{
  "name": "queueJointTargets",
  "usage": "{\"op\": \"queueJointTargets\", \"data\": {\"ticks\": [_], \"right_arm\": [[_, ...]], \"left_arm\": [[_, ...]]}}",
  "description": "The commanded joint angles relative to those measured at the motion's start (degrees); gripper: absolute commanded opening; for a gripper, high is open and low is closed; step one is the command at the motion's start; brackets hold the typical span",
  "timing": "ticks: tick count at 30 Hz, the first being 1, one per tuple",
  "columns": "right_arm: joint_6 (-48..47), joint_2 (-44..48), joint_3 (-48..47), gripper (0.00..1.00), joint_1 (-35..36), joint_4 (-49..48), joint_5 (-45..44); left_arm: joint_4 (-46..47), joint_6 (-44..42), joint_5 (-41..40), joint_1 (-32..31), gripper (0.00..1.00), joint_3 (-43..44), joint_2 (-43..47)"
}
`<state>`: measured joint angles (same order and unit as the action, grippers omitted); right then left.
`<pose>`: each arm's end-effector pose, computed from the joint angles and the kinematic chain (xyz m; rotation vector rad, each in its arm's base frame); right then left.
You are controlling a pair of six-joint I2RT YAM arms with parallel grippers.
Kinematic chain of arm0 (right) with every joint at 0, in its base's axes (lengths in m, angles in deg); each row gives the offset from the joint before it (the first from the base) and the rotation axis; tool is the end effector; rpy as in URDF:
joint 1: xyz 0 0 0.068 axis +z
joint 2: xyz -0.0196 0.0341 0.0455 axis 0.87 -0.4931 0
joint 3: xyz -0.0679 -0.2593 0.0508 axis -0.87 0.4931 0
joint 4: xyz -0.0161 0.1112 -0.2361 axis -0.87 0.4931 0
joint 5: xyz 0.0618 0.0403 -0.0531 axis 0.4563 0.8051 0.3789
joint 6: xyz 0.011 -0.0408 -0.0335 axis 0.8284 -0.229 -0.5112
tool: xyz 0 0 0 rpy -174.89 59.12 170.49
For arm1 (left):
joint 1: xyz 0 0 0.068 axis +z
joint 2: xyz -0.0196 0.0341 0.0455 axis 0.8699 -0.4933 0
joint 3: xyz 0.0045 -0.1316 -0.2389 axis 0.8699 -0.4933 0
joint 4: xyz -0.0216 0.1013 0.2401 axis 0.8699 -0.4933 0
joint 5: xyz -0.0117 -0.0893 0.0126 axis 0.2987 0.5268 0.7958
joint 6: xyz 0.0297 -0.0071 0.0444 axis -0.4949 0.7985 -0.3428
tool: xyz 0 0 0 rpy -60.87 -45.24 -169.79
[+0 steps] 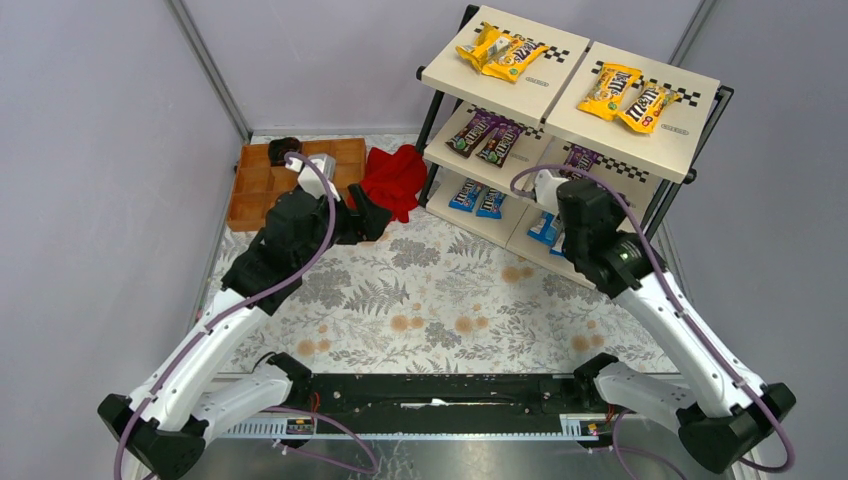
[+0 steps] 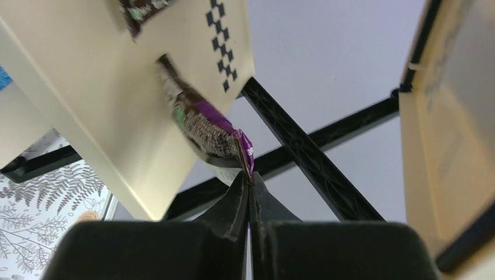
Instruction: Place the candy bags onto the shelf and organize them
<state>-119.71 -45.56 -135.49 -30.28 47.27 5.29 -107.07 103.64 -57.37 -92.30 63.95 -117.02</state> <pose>0.1853 0.0757 0.3818 -0.9418 1.8014 -1.2092 0.1715 -0.1053 0.3716 -0.0022 1.9381 -0.7118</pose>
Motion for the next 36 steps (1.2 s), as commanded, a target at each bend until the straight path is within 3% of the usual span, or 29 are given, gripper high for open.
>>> {"op": "queueJointTargets", "data": {"ticks": [1, 9, 21, 28, 29, 31, 32, 36], "right_arm": [[0.8, -2.7, 1.7, 0.0, -1.4, -2.8, 2.7], [2.1, -5.8, 3.7, 0.0, -4.1, -4.4, 6.1], [-9.5, -9.0, 8.3, 0.0, -11.5, -17.9, 18.6], [-11.2, -9.8, 8.4, 0.0, -13.2, -18.9, 21.5], [-11.2, -9.6, 8.7, 0.05, -13.2, -19.2, 21.1], [-9.8, -8.8, 8.6, 0.32, -13.2, -18.2, 21.6], [-9.0, -8.1, 8.5, 0.4, -13.2, -17.5, 22.1], [-4.9, -3.0, 8.9, 0.58, -13.1, -13.7, 24.6]], "left_arm": [[1.7, -1.5, -2.4, -0.6, 0.79, -0.5, 2.3], [1.1, -2.1, -3.6, -2.6, 0.8, -0.3, 3.5], [0.7, -2.6, -6.3, -4.5, 0.81, -0.8, 5.7], [0.8, -2.6, -6.6, -5.4, 0.82, -0.9, 6.3], [0.7, -2.7, -6.7, -5.6, 0.83, -0.9, 6.4], [0.7, -2.7, -6.9, -5.7, 0.83, -0.9, 6.4], [0.7, -2.8, -7.0, -5.7, 0.83, -0.9, 6.4], [0.7, -2.8, -7.3, -5.7, 0.83, -1.1, 5.9]]}}
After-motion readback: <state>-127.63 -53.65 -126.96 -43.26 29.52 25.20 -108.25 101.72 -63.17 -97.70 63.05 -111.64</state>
